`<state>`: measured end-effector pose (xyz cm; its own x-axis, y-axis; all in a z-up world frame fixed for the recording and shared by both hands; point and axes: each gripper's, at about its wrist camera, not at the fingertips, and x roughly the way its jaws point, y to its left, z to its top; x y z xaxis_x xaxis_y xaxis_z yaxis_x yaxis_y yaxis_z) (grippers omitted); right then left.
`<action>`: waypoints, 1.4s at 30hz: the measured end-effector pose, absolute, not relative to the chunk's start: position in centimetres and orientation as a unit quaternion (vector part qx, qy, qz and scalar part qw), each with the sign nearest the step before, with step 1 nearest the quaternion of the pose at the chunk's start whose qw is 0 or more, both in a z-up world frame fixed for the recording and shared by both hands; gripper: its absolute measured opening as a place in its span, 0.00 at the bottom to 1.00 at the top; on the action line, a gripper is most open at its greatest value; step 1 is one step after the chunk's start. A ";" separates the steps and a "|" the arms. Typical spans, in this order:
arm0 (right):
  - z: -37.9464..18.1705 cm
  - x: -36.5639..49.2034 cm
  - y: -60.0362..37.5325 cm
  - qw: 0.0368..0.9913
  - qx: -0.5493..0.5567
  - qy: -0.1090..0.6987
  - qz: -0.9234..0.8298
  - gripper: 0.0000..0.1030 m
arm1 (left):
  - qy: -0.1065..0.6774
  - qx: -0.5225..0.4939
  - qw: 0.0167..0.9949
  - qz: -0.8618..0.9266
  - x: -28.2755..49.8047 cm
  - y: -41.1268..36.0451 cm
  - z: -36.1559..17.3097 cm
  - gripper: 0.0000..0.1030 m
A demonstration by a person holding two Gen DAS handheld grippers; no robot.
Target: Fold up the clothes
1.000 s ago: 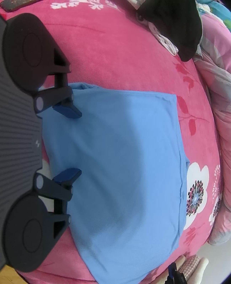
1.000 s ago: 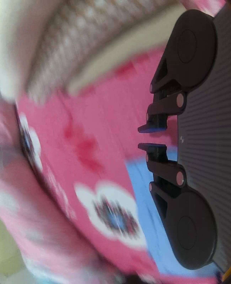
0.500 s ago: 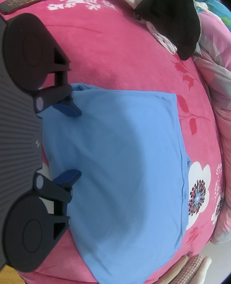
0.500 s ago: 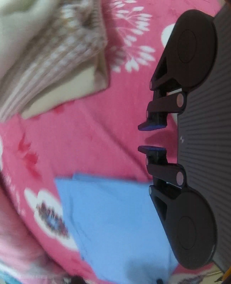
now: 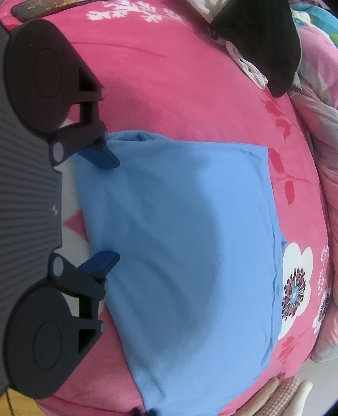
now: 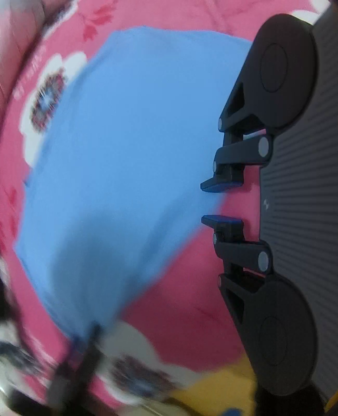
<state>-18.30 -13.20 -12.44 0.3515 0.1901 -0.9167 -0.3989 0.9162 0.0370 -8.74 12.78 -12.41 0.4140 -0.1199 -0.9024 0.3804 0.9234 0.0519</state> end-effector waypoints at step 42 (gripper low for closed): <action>-10.8 -16.0 -15.0 0.804 -0.031 0.585 0.099 0.16 | 0.514 0.149 0.826 -0.176 -6.5 13.2 -10.7 0.71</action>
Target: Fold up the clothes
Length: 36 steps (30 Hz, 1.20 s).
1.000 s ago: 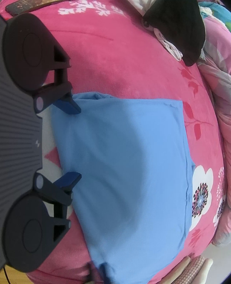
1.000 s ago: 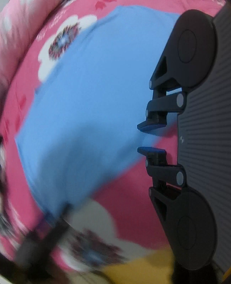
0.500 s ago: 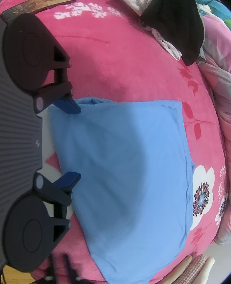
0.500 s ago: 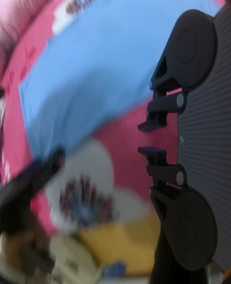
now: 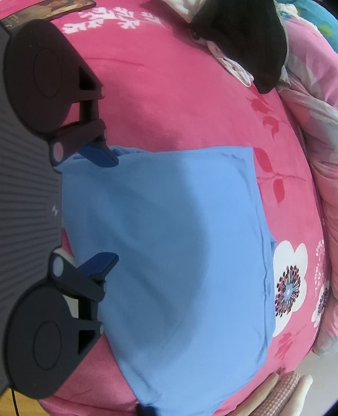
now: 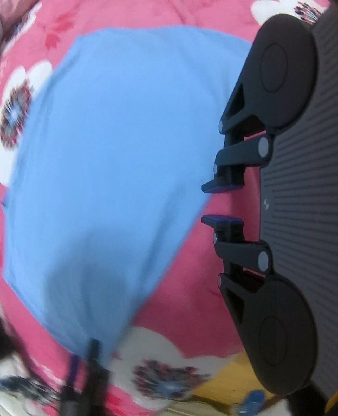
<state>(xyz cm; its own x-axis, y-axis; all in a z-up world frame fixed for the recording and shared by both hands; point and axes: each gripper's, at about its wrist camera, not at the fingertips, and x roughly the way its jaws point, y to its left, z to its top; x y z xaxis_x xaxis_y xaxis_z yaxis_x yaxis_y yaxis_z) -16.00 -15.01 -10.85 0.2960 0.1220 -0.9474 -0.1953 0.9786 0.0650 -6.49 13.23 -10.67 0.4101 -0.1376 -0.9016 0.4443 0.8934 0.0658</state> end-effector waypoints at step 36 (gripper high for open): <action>-10.8 -12.9 -13.9 0.824 0.104 0.555 0.043 0.66 | 0.569 0.080 0.805 -0.145 -7.0 9.3 -11.5 0.85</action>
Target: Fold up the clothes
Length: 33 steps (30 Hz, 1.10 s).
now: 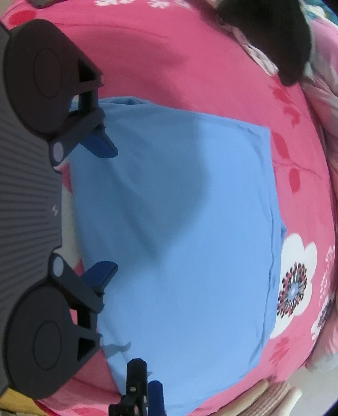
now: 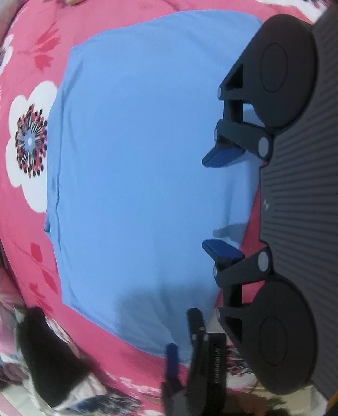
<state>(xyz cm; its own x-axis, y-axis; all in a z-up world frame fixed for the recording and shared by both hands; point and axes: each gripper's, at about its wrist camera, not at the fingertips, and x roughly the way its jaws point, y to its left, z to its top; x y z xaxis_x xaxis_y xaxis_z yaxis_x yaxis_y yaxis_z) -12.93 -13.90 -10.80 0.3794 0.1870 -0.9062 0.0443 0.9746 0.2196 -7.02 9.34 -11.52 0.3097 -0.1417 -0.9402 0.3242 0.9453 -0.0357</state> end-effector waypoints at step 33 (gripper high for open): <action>-10.9 -12.8 -13.9 0.829 0.097 0.550 -0.018 0.91 | 0.622 0.029 0.782 0.013 -6.2 9.6 -11.6 0.92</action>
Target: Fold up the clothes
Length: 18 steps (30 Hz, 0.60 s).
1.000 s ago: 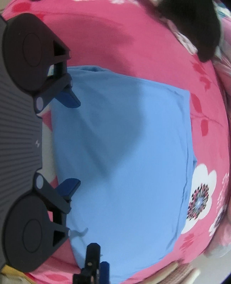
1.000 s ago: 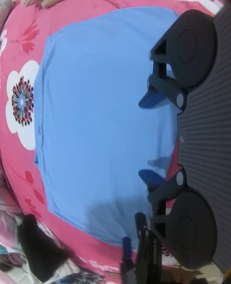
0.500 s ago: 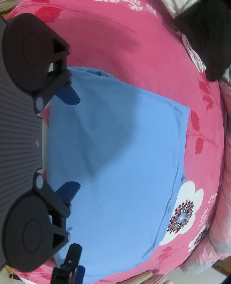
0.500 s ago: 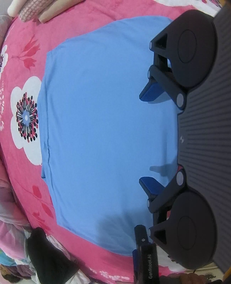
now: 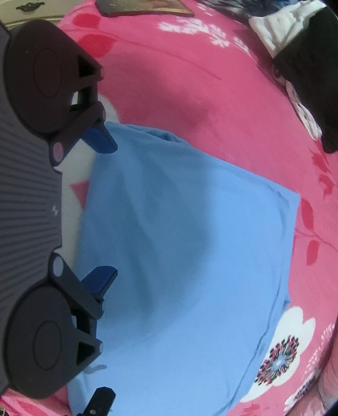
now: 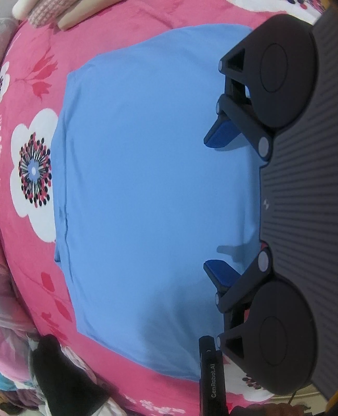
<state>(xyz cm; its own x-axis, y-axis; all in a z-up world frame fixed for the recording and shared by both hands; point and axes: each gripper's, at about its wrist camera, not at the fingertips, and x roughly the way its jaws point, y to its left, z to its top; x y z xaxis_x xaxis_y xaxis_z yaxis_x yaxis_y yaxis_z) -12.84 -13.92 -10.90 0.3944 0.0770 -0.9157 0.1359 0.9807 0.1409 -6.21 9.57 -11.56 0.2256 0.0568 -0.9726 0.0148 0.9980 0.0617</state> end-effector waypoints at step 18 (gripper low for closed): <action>-11.1 -12.6 -14.1 0.823 0.088 0.561 0.000 0.91 | 0.638 0.037 0.767 0.057 -6.9 9.0 -11.5 0.92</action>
<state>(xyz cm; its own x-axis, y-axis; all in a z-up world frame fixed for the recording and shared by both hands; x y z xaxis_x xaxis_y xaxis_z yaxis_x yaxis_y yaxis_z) -12.62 -14.08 -11.05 0.3705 0.0987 -0.9236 0.0987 0.9845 0.1448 -6.89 9.03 -11.55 0.1792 0.1339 -0.9746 -0.0400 0.9909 0.1288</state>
